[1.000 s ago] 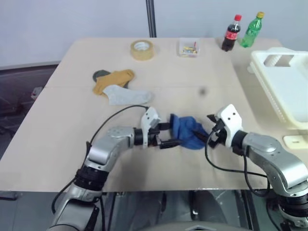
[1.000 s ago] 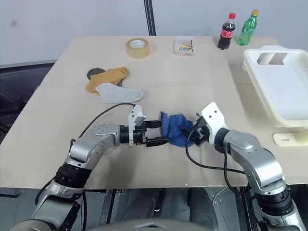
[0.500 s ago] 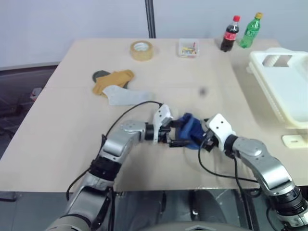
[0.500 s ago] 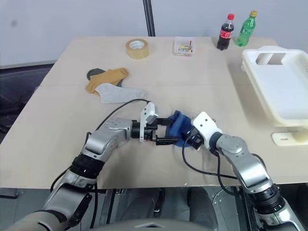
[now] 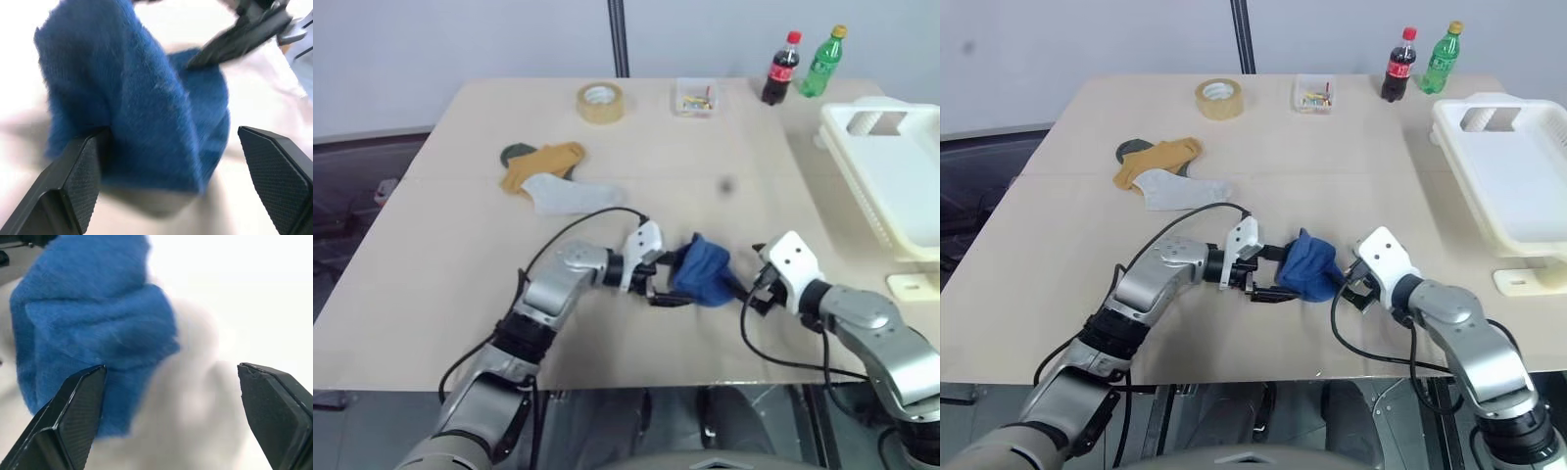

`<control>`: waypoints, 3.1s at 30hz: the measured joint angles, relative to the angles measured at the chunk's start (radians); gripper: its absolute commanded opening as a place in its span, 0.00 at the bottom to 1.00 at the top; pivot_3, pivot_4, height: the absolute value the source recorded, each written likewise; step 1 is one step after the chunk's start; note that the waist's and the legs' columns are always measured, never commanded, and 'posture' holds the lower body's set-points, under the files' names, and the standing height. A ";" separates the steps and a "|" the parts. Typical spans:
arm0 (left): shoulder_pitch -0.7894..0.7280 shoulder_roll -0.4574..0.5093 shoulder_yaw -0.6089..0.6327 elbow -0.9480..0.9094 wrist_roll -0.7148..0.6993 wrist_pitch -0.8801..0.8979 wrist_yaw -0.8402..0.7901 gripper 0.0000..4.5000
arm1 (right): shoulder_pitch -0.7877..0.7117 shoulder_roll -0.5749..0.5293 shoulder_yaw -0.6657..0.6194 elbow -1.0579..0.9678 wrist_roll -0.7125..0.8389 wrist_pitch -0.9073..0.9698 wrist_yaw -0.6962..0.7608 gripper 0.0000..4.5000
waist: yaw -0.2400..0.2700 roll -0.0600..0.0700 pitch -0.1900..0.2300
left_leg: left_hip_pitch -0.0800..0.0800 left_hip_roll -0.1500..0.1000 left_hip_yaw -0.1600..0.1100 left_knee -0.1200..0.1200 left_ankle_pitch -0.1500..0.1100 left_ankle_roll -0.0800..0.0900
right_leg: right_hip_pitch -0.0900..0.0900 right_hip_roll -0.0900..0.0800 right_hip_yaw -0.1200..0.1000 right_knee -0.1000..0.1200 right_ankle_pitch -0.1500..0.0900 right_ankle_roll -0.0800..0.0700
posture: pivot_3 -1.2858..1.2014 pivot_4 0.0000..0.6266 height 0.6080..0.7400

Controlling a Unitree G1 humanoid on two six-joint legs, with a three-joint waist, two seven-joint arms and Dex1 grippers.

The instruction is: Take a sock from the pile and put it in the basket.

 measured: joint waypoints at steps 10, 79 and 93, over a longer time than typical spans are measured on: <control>0.022 0.015 0.040 -0.029 -0.034 0.017 -0.022 1.00 | -0.044 0.007 0.105 0.079 -0.050 -0.004 -0.016 0.99 | -0.001 0.000 0.000 | -0.001 -0.001 0.000 0.001 0.000 0.000 | 0.000 -0.001 0.000 0.000 0.000 0.000 | 0.52 0.24 1.00; 0.008 -0.097 -0.021 0.027 -0.023 -0.004 -0.060 1.00 | -0.149 0.290 0.033 0.137 0.032 0.129 -0.164 0.99 | -0.009 0.000 -0.001 | 0.006 -0.001 0.000 0.001 0.000 0.000 | 0.006 0.000 0.000 0.001 0.000 0.000 | 0.52 0.24 1.00; 0.266 0.135 0.190 -0.291 -0.073 0.080 0.051 1.00 | -0.195 0.190 0.104 0.291 0.076 0.069 0.031 0.70 | -0.009 0.000 -0.001 | 0.012 0.001 0.002 -0.007 0.000 0.000 | 0.009 0.000 0.003 -0.001 0.000 0.000 | 0.52 0.24 1.00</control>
